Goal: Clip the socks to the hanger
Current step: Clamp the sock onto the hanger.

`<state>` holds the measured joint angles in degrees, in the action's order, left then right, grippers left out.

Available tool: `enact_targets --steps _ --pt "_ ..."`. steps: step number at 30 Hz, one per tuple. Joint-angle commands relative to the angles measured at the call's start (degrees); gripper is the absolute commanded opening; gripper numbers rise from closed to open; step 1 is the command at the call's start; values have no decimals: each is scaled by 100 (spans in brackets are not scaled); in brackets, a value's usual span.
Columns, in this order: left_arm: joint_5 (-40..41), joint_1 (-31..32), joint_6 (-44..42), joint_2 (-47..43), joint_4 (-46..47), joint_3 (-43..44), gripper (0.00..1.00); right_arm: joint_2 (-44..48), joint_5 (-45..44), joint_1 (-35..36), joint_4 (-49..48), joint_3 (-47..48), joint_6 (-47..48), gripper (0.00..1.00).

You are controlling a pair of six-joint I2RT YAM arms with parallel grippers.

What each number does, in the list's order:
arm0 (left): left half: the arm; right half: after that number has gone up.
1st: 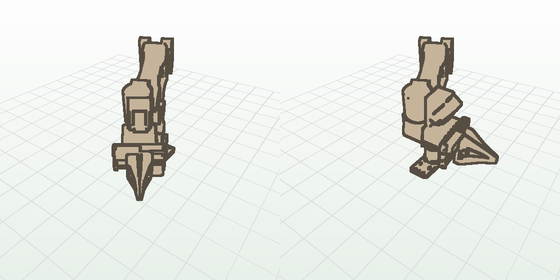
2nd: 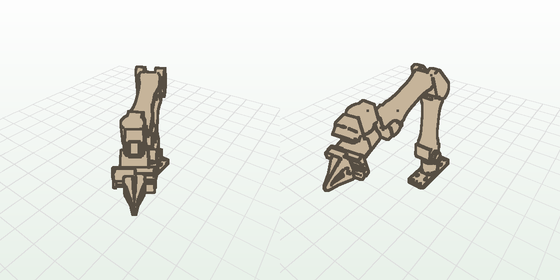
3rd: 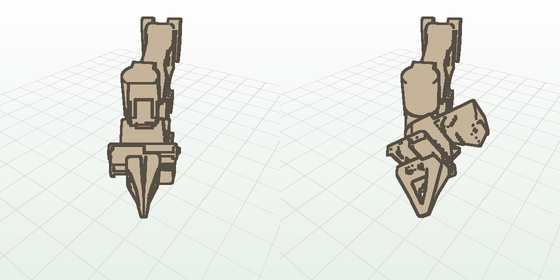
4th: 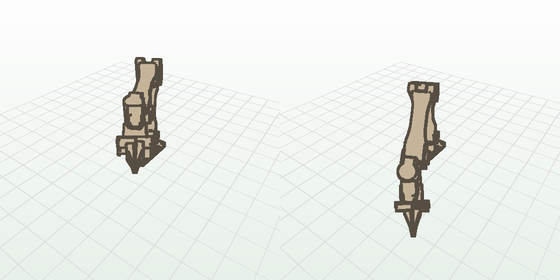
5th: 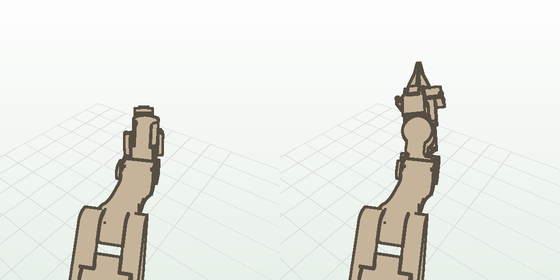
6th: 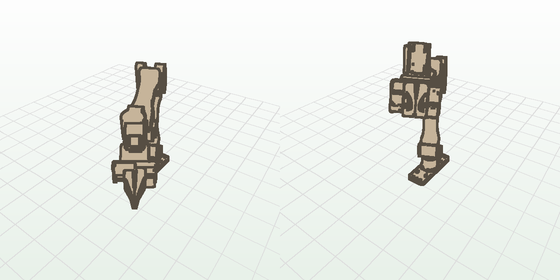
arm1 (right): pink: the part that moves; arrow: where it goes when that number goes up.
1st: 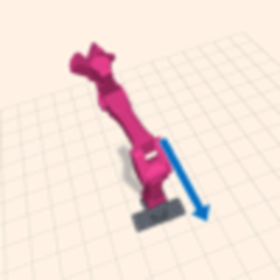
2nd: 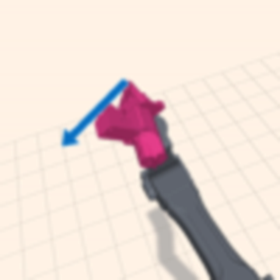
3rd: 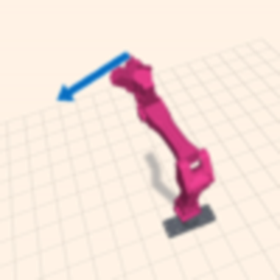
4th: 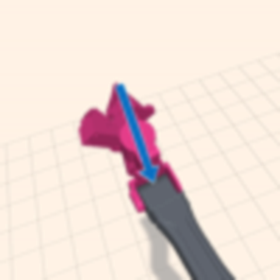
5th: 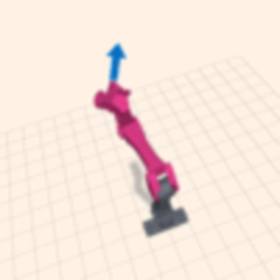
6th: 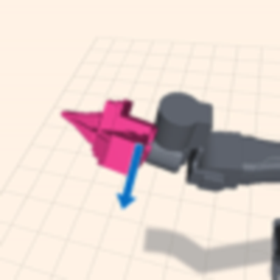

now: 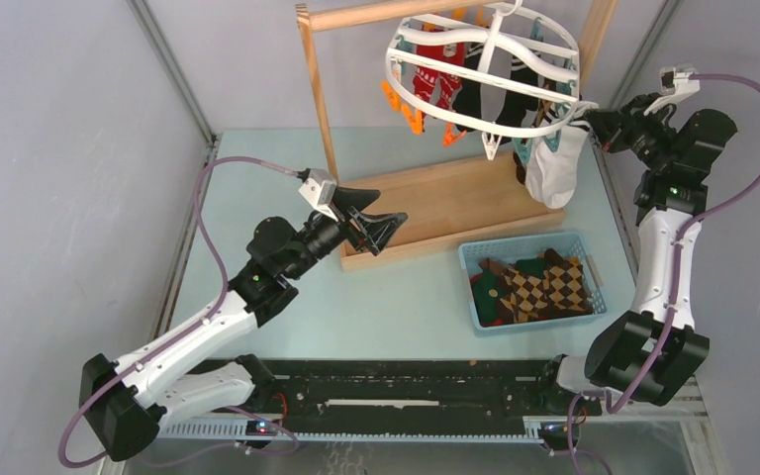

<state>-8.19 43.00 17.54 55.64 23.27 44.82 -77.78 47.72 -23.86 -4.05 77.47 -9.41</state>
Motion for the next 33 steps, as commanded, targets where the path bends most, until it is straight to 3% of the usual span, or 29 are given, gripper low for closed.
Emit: enact_targets --steps 1,16,24,33 --pt "-156 29 -14 40 260 96 85 -20 402 -40 -81 251 -48 11" --pt "-322 24 -58 70 282 104 86 562 1017 -97 884 -65 584 48" --pt "-392 25 -107 85 280 128 86 980 1429 -303 1275 -328 929 53" --pt "-464 16 -169 105 297 146 86 1207 2097 -613 2704 -377 1986 56"
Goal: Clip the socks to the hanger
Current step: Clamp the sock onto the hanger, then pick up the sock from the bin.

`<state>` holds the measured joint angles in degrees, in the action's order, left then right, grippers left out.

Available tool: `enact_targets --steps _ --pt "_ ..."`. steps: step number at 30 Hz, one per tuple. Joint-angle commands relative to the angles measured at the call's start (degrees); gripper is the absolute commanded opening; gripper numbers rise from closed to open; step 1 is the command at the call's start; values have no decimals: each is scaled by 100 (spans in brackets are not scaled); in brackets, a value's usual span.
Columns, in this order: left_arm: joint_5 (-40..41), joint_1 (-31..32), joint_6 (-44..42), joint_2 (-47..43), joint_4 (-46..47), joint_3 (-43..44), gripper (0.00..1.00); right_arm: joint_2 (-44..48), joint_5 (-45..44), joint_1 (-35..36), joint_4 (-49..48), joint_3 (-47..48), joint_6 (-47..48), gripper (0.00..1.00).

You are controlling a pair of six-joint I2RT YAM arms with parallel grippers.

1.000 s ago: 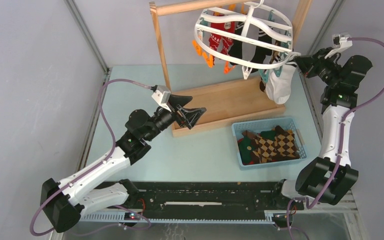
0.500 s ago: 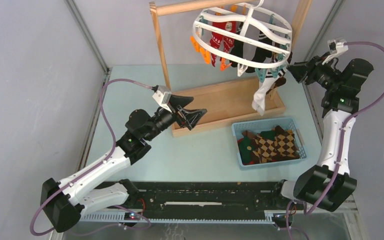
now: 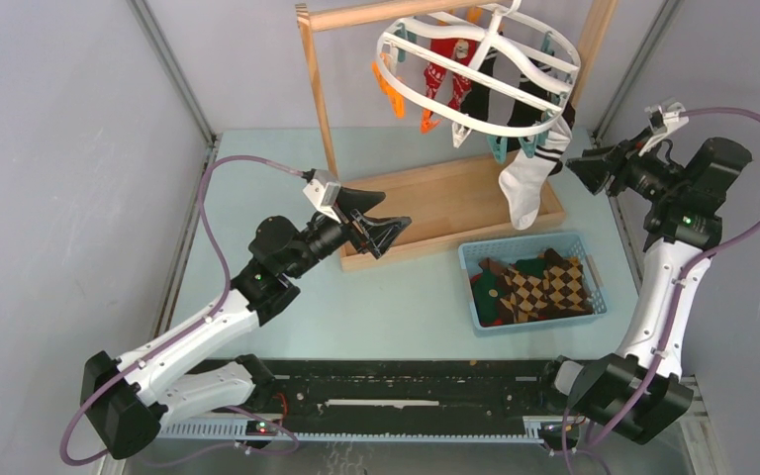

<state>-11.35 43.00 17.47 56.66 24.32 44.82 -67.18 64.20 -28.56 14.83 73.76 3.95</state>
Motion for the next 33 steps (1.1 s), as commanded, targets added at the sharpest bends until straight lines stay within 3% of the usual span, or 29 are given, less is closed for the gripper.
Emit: enact_targets --steps 1,9,17,27,33 --pt "-152 22 -177 7 196 154 86 156 532 -176 989 -8 803 57" --pt "-227 -36 -201 33 190 164 87 197 1032 -225 2859 42 2483 62" --pt "-176 -113 -210 -93 225 -3 88 154 870 204 4653 25 4234 65" --pt "-131 -189 -159 -201 345 -242 88 378 -236 1438 4964 -931 5489 65" --pt "49 -223 -130 -386 421 -502 88 545 -1394 1940 4511 -1744 5309 63"
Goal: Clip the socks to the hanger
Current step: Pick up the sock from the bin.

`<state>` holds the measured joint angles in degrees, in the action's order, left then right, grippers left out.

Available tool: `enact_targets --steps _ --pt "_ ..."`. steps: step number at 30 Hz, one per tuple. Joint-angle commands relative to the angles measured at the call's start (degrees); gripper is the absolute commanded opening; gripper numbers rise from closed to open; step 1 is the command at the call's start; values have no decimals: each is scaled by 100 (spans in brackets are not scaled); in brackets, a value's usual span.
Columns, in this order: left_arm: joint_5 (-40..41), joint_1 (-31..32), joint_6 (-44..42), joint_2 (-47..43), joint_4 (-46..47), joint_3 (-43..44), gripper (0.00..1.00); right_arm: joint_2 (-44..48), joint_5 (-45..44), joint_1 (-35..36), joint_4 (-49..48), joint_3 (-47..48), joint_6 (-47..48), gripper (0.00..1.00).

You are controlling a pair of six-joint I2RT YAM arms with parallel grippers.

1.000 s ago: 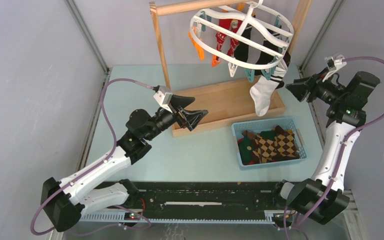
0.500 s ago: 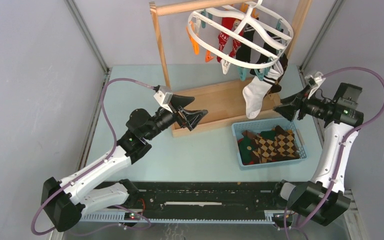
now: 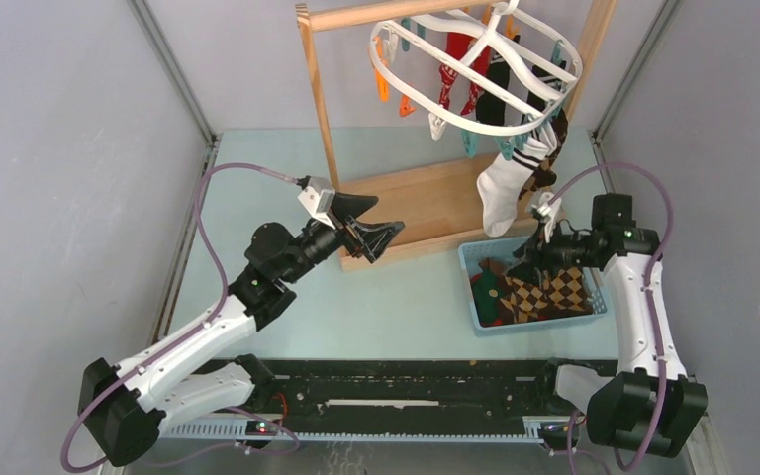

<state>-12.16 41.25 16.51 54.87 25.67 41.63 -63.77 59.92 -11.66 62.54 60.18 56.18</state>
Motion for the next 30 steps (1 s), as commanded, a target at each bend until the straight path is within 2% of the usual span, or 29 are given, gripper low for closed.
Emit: enact_targets --steps 1,4,10,18,24,30 --pt "161 -56 -34 -232 294 -216 88 221 -1251 335 -452 -551 -43 63" --pt "215 -88 -12 -275 315 -297 88 196 -2024 541 -954 -1014 -534 61" --pt "235 -127 26 -301 325 -361 89 -192 -3056 711 -1864 -1374 -1460 48" --pt "314 -153 67 -428 330 -465 89 -829 -3801 857 -2595 -1378 -2098 48" --pt "376 -162 104 -521 291 -533 89 -1127 -3933 876 -2760 -1378 -2179 47" --pt "378 -164 107 -548 265 -525 89 -657 -3567 877 -2498 -1351 -2058 13"
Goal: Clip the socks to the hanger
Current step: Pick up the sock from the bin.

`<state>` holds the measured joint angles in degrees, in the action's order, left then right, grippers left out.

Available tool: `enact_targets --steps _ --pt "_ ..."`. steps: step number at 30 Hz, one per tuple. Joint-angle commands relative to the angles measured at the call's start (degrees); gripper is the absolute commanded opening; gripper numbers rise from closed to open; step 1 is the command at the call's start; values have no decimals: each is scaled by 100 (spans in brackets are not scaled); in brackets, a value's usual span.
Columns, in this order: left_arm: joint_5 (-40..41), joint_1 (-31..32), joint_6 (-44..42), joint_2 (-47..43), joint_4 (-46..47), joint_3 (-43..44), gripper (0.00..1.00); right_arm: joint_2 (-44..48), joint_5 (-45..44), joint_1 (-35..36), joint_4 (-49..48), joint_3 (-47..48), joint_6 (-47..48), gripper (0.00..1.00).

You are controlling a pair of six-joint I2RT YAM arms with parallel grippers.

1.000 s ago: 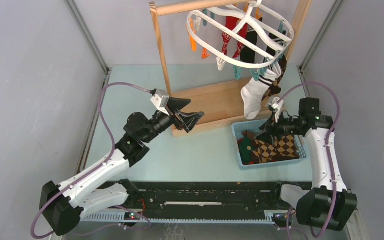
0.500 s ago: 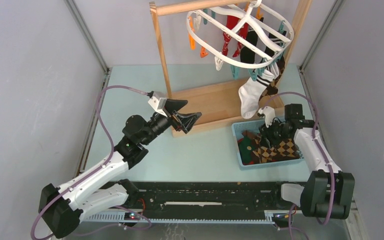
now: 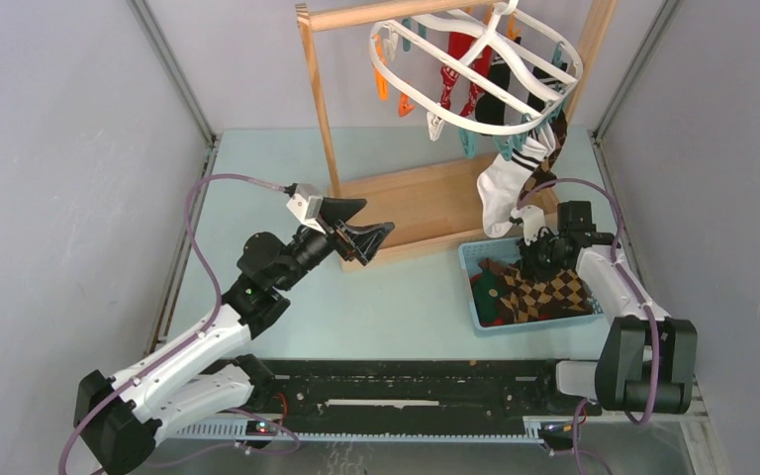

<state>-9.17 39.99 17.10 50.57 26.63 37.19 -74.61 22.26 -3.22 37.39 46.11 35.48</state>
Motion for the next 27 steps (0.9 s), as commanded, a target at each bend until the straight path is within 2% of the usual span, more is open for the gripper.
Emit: enact_targets --steps 1,4,14,18,27 --pt "77 -35 48 -111 175 -82 89 611 246 26 71 63 31 9" --pt "48 -41 56 -79 183 -64 89 1139 380 -47 253 163 54 3" --pt "-175 -36 134 32 254 25 89 1767 1526 -389 1229 1009 186 2" --pt "-587 -36 162 48 410 -3 89 1942 1967 -476 1634 1377 472 0" --pt "-1309 -5 356 204 1289 -209 88 2559 2901 -645 1530 1703 430 0"
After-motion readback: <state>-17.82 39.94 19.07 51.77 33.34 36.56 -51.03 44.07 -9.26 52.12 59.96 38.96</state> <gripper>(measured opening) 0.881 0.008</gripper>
